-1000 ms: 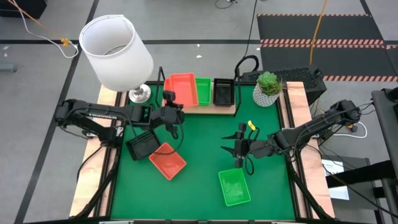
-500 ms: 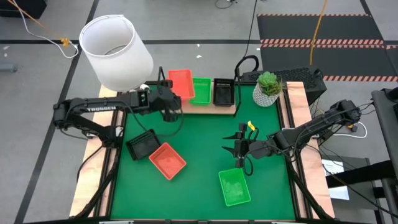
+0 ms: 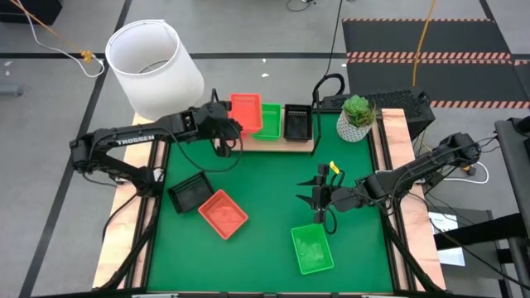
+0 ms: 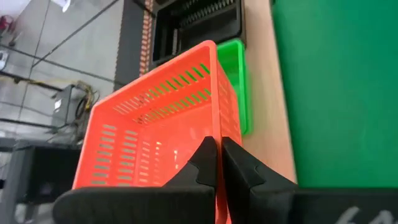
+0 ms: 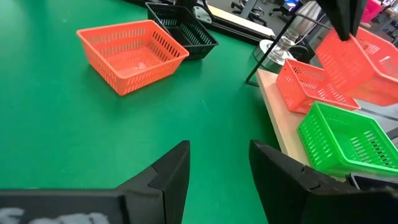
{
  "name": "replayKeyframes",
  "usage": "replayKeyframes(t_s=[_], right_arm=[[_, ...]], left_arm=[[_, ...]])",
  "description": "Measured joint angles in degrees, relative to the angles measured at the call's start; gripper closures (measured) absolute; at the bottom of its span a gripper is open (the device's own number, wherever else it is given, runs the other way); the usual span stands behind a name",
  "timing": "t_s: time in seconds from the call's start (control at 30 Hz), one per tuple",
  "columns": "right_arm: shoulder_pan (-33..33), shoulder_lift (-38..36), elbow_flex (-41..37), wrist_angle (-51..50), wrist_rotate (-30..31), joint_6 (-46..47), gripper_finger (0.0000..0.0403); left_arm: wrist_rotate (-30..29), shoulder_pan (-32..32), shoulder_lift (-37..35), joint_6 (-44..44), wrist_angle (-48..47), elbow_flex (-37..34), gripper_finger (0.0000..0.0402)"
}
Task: Stack baskets on shelf by color
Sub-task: Stack the right orange bin on the orange bin on the shelf
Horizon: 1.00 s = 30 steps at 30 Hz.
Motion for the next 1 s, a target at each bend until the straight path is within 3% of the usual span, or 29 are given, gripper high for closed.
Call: replayKeyframes(t_s=[0.23,0.63,0.83,1.0], right_arm=[[0.0,0.0,0.0,-0.2,0.0,0.0,0.0243],[0.0,0.0,0.0,-1.6,0.0,0.0,0.0243],[0.0,0.0,0.0,-1.8,-0.1,0.0,0.0243],[-0.1,0.0,0.0,-1.8,-2.2,-0.4,0.0243]], left_arm=[[-0.6,-0.8,0.0,-4.5,0.4,0.0,0.0396],[-11.3,-6.1,-0.2,-3.4,14.0,-9.8,0.0393],[-12.2,-5.4,-6.3,-1.9,13.1,-13.0,0.0396],[-9.6,-5.4,-14.3,2.6,13.4,-16.2,0.039]])
